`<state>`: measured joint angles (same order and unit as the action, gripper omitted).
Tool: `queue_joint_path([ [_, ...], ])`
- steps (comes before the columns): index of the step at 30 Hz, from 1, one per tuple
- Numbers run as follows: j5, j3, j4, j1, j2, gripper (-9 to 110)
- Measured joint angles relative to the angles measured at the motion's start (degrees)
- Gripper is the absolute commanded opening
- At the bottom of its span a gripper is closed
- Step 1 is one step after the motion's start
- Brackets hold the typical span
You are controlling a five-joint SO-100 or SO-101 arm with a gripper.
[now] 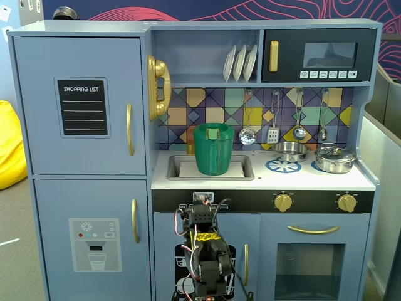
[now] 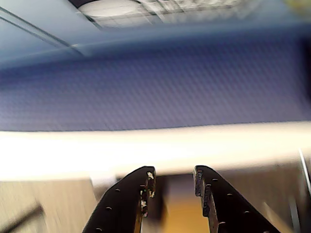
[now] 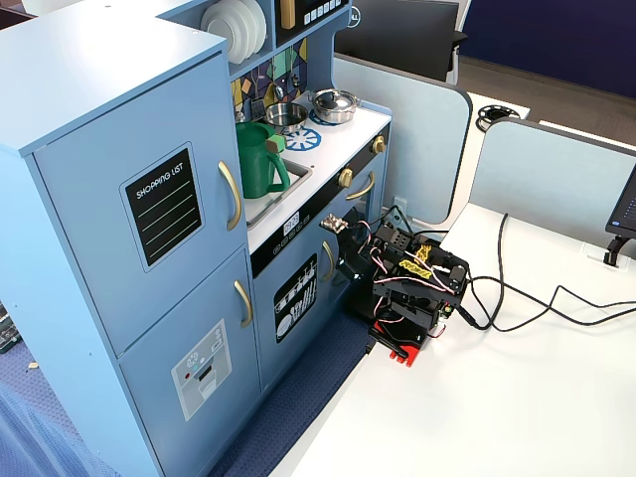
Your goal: Open the left cabinet door
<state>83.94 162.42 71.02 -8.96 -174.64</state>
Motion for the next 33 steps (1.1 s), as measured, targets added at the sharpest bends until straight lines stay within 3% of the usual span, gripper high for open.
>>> queue_joint_path([
  [10, 0.2, -16.3, -11.3, -10.8, 3.5, 2],
  [27, 14.6, -28.1, -51.6, -22.9, 15.1, 9],
  [33, 18.3, -31.6, -60.5, -27.1, 21.4, 13],
])
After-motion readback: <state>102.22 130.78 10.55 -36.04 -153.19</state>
